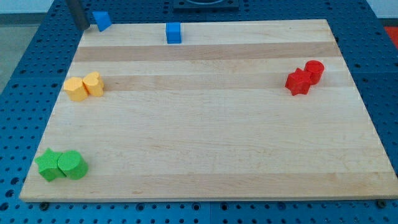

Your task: Slide the blue triangle slightly to the right side of the board

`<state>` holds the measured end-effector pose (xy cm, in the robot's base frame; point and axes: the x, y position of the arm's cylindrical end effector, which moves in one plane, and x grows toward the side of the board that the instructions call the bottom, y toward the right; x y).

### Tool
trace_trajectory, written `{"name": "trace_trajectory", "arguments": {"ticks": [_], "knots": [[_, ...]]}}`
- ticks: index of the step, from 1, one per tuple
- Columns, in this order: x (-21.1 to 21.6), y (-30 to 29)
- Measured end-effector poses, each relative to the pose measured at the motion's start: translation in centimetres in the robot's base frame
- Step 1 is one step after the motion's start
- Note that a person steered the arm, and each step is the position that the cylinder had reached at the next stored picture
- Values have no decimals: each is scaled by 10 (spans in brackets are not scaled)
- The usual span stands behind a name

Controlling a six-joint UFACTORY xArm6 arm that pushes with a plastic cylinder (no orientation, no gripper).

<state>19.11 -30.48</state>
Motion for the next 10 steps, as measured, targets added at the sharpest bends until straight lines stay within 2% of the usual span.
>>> {"name": "trace_trajectory", "arguments": {"ticks": [4,7,8,10], "knots": [[4,25],[47,78],[9,14],[0,1]]}}
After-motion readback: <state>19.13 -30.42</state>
